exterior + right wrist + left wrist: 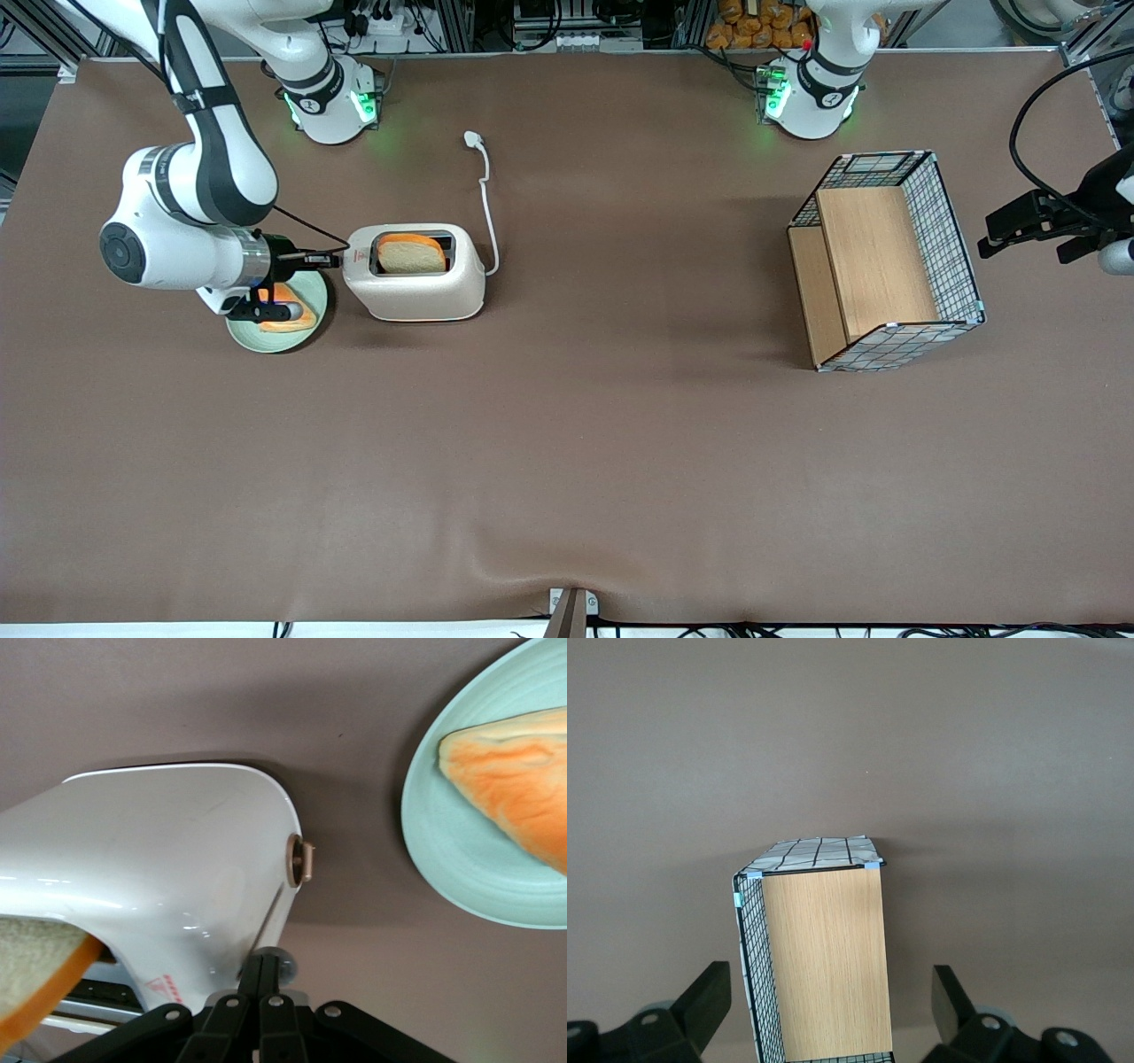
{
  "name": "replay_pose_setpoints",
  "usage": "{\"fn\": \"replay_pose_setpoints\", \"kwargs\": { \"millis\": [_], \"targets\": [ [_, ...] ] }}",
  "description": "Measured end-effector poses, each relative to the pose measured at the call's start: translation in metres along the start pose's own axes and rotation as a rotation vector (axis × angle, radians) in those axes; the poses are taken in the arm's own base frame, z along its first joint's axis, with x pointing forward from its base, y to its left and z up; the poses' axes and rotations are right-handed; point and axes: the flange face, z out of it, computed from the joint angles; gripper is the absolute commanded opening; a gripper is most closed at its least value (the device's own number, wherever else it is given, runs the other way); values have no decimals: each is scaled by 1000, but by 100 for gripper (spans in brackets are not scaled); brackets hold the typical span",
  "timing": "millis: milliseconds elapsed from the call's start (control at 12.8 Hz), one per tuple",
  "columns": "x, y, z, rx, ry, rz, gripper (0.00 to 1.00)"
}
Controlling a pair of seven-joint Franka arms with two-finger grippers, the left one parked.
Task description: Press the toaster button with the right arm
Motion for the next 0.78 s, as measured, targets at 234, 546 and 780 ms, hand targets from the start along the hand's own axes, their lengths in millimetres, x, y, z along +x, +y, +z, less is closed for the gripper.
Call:
{"fn": "replay_pose_setpoints", "kwargs": {
  "millis": [234, 546, 780],
  "targets": [
    [0, 11, 1, 13, -3, -4, 0],
    [2, 13, 9, 25, -15, 4, 0],
    [4, 15, 14, 33, -18, 5, 0]
  ]
}}
